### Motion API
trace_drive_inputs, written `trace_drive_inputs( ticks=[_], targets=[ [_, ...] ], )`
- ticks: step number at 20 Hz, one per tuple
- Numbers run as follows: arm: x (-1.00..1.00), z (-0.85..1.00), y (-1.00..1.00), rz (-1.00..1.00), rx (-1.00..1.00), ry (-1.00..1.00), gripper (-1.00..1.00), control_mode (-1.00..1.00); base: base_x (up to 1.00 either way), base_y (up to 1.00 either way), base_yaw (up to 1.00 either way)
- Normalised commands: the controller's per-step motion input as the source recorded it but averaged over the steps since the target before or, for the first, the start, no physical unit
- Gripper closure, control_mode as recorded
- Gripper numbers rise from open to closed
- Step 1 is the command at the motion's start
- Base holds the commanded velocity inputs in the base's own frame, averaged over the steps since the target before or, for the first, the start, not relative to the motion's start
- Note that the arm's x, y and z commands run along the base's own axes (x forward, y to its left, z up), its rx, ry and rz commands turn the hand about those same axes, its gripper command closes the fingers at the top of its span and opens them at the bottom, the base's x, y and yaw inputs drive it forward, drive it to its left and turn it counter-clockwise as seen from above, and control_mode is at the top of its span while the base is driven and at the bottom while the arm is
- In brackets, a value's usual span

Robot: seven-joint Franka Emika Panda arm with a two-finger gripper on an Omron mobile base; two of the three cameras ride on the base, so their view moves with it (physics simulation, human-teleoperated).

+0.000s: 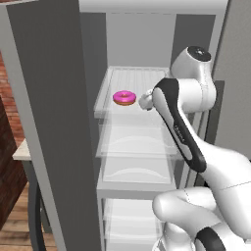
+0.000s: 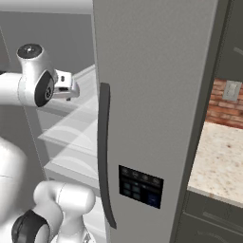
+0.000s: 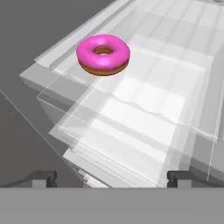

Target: Take the donuts from the fridge and place them on the empty tray on the dining counter.

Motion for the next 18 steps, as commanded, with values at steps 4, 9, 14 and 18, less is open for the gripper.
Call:
trace_drive_inputs(
  ticks=[4, 9, 14, 18],
  targets=[
    [0.68, 0.00, 0.02, 0.00, 0.00, 0.04, -1.00, -1.00, 0.00, 0.00, 0.00],
    [0.80, -0.08, 0.22, 0.00, 0.00, 0.08, -1.00, -1.00, 0.00, 0.00, 0.00],
    [0.82, -0.06, 0.17, 0.00, 0.00, 0.08, -1.00, -1.00, 0.00, 0.00, 0.00],
    [0.72, -0.03, 0.00, 0.00, 0.00, 0.08, -1.00, -1.00, 0.00, 0.00, 0.00]
  ],
)
